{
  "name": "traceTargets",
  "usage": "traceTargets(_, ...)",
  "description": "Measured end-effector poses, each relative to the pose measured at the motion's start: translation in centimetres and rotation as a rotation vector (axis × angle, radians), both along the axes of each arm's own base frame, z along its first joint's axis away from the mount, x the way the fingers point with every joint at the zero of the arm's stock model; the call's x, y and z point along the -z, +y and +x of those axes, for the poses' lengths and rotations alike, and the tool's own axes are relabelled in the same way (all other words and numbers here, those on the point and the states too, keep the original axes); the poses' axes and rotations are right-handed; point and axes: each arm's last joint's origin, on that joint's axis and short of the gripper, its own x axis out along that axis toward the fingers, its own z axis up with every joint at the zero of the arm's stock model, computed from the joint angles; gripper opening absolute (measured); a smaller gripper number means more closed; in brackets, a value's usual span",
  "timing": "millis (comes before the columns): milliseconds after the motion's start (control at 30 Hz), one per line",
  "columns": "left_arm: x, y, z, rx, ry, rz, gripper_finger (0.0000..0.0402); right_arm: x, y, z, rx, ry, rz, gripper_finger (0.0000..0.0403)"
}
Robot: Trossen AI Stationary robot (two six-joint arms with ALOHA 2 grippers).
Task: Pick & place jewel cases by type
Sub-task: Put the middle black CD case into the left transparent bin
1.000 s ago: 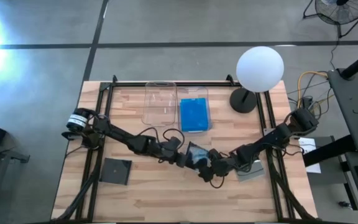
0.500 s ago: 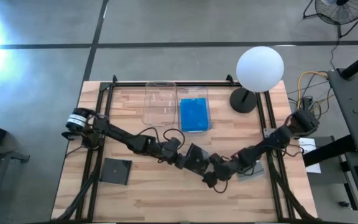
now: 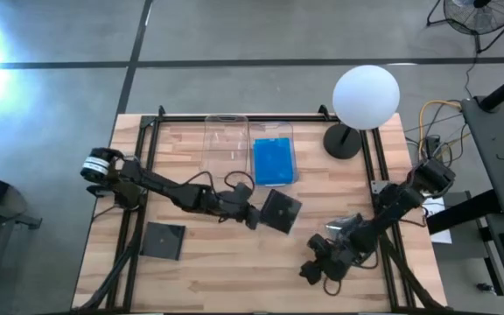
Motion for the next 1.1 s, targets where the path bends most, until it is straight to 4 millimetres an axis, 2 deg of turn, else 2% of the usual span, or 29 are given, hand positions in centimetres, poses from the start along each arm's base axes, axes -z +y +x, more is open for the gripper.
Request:
traceTargets(133,-1.6,1.1,-0.9,-0.035,-0.002,0.011,0.0025,0.1,0.5,-0.7,0.033,0.015,0.009,0.0264)
traceTargets(333,-5.3,2.8,-3.5,-0.139,-0.043,0.052,0.0025,0.1,0.7,-0.9,0.056,0.010,0.007,0.0263)
traceTargets(633,-9.5,6.8,-9.7,-0.376,0.013,0.084,0.0025,0.2,0.6,-0.9,0.059,0.011,0.004,0.0260)
traceTargets(767,-10.5,9.1,-12.9,-0.467,0.059,0.076,0.0025,0.2,0.6,-0.9,0.062,0.012,0.008,0.0260)
traceTargets(900,-10.9,11.1,-15.4,-0.482,0.102,0.033,0.0025,0.2,0.6,-0.9,0.062,0.013,0.010,0.0260)
traceTargets(1000,-10.4,12.4,-16.6,-0.489,0.127,-0.013,0.0025,0.2,0.5,-0.8,0.065,0.014,0.011,0.0260)
traceTargets(1100,-9.1,13.4,-17.0,-0.462,0.172,-0.052,0.0025,0.2,0.5,-0.8,0.068,0.015,0.012,0.0260)
